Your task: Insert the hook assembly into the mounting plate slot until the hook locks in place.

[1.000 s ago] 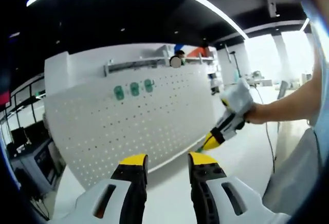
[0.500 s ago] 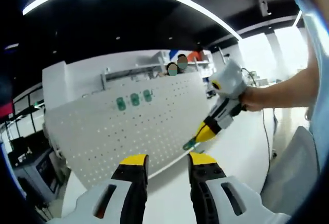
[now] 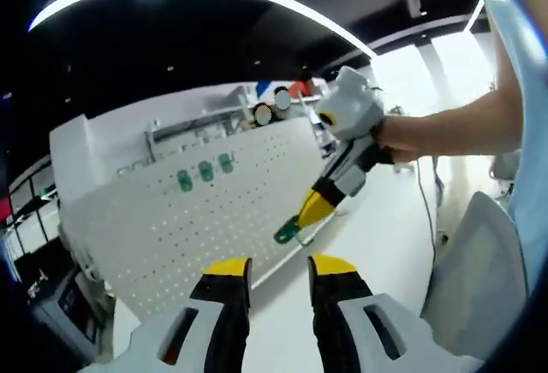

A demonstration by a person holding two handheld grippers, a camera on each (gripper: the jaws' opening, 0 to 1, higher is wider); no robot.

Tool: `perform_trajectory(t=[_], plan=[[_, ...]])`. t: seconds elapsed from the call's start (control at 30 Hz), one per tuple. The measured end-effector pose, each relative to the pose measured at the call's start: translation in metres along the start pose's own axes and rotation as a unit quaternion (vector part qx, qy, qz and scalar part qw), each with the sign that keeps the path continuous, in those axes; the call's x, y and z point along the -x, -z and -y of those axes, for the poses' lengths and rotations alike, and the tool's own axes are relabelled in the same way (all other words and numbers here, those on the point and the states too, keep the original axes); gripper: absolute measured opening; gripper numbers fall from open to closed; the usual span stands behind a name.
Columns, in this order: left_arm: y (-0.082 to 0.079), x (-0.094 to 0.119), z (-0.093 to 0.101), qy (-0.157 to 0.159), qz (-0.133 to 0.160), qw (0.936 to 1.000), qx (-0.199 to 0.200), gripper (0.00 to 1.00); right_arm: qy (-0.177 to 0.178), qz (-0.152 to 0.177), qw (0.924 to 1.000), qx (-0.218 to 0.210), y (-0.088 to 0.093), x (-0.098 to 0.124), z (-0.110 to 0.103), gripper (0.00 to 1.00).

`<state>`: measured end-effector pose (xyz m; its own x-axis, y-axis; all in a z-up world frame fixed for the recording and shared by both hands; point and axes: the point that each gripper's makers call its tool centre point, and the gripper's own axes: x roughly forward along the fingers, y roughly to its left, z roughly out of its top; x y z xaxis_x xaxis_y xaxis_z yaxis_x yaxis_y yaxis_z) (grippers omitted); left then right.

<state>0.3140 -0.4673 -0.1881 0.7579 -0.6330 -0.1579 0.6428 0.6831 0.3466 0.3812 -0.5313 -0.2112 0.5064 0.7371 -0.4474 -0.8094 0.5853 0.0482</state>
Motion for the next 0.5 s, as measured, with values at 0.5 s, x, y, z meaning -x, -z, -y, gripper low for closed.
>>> perform_trajectory(t=[0.5], plan=[[0.004, -0.007, 0.018, 0.050, 0.004, 0.9950, -0.086, 0.21, -0.003, -0.018, 0.9986, -0.049, -0.007, 0.005, -0.026, 0.00]])
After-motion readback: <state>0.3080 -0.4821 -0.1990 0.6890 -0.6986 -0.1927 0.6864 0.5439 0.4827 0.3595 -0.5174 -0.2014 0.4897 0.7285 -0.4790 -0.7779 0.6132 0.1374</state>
